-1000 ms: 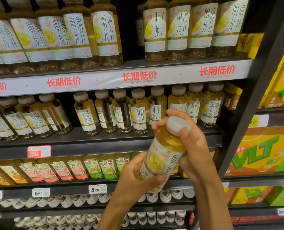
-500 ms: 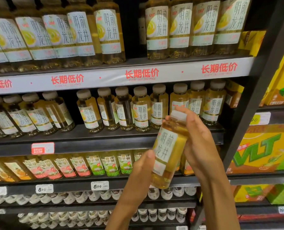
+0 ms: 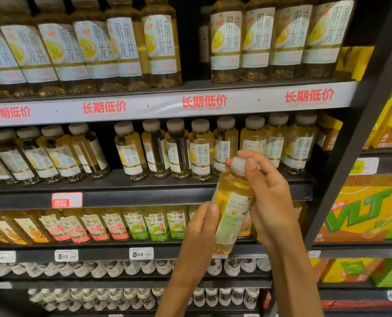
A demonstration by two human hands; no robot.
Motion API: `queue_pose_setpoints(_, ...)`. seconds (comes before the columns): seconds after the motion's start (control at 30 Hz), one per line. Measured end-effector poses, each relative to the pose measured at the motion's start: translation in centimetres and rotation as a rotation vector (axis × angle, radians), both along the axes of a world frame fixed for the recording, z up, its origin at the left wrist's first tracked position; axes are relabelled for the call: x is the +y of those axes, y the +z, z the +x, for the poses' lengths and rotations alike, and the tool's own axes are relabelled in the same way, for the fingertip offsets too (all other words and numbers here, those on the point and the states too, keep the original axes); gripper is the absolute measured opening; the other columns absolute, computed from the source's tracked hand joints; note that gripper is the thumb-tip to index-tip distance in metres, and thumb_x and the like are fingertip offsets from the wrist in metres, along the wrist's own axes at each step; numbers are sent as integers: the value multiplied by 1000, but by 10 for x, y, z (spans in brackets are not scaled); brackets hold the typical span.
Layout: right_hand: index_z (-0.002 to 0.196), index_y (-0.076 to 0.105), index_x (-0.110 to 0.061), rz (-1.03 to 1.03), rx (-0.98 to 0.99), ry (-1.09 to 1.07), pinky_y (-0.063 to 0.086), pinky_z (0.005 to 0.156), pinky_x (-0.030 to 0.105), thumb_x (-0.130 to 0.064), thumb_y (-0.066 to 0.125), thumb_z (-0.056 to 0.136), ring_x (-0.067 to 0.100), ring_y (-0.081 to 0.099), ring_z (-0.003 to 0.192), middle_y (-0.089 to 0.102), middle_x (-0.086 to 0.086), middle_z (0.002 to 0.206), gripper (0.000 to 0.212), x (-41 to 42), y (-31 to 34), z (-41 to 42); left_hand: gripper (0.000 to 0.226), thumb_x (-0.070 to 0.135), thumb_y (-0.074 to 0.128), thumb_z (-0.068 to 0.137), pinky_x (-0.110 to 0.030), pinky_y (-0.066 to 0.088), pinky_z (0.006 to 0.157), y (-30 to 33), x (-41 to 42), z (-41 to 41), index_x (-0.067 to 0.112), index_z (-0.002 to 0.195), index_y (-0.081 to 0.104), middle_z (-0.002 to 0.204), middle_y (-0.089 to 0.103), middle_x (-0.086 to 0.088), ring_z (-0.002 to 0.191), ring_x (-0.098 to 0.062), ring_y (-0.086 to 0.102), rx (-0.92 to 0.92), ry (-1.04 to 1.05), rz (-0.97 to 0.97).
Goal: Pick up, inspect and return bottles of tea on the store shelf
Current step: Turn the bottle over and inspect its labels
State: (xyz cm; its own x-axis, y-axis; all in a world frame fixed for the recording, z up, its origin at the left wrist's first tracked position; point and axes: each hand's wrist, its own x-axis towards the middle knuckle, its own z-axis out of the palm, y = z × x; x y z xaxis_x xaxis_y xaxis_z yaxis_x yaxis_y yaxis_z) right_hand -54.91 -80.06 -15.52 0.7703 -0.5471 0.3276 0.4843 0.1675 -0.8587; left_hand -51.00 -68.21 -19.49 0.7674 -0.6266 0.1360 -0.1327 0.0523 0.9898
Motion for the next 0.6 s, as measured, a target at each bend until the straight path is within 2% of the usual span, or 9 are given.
queue_pose_setpoints(0.1, 98, 73, -27, 14, 15, 90, 56, 77, 26, -50, 59, 81, 17, 68, 93, 72, 6, 102, 32, -3, 3, -2, 53, 69, 29, 78, -11, 52, 66, -1, 6, 2, 42, 92, 72, 92, 75, 13, 86, -2, 70, 131, -40, -30)
queue_pose_setpoints(0.2, 108, 69, -21, 85, 6, 202, 56, 83, 32, -45, 57, 83, 24, 68, 101, 71, 13, 106, 37, -5, 1, -1, 66, 68, 28, 86, -28, 55, 61, -7, 15, 8, 24, 97, 75, 84, 74, -9, 71, -21, 71, 318, -177, -38)
queue_pose_setpoints(0.3, 114, 63, -13, 169, -25, 260, 53, 93, 42, -37, 50, 91, 29, 66, 103, 70, 14, 102, 35, -4, -7, 2, 70, 68, 29, 86, -32, 55, 61, -11, 16, 9, 17, 101, 74, 83, 72, -17, 69, -27, 69, 372, -238, 23)
queue_pose_setpoints(0.37, 108, 66, -16, 155, -17, 225, 55, 88, 38, -38, 54, 90, 26, 67, 99, 71, 11, 98, 30, -3, -9, 2, 68, 73, 28, 81, -34, 55, 75, -13, 14, 10, 27, 101, 74, 93, 75, -10, 83, -21, 72, 311, -144, 79)
queue_pose_setpoints(0.43, 101, 70, -23, 70, 17, 140, 56, 79, 29, -43, 63, 85, 22, 69, 96, 73, 8, 98, 27, 0, -6, 1, 60, 77, 29, 71, -25, 50, 83, -9, 12, 8, 43, 93, 73, 99, 74, 11, 91, 0, 68, 219, -52, 108)
queue_pose_setpoints(0.5, 99, 71, -27, -8, 39, 58, 56, 77, 26, -44, 64, 81, 19, 69, 95, 74, 7, 100, 25, 4, -4, 2, 40, 72, 29, 71, -8, 45, 72, -3, 9, 3, 60, 77, 67, 83, 67, 35, 80, 21, 60, 132, -2, 126)
queue_pose_setpoints(0.53, 99, 70, -28, -14, 38, 38, 56, 79, 27, -45, 64, 79, 18, 69, 95, 74, 6, 101, 27, 6, -3, 2, 34, 69, 29, 73, -2, 42, 65, -1, 8, 0, 66, 73, 63, 77, 63, 42, 75, 25, 56, 96, 10, 134)
queue_pose_setpoints(0.57, 99, 70, -29, -16, 40, 27, 56, 81, 28, -48, 64, 76, 19, 69, 96, 73, 6, 102, 30, 7, -3, 2, 33, 68, 30, 75, 0, 42, 63, -1, 7, -1, 63, 76, 64, 78, 64, 39, 75, 22, 58, 66, 20, 114)
queue_pose_setpoints(0.6, 99, 70, -30, -19, 45, 26, 56, 81, 29, -50, 64, 74, 19, 68, 96, 73, 6, 103, 33, 8, -2, 3, 40, 69, 32, 74, -2, 44, 66, -4, 7, 0, 54, 84, 67, 83, 68, 30, 79, 14, 62, 53, 41, 76)
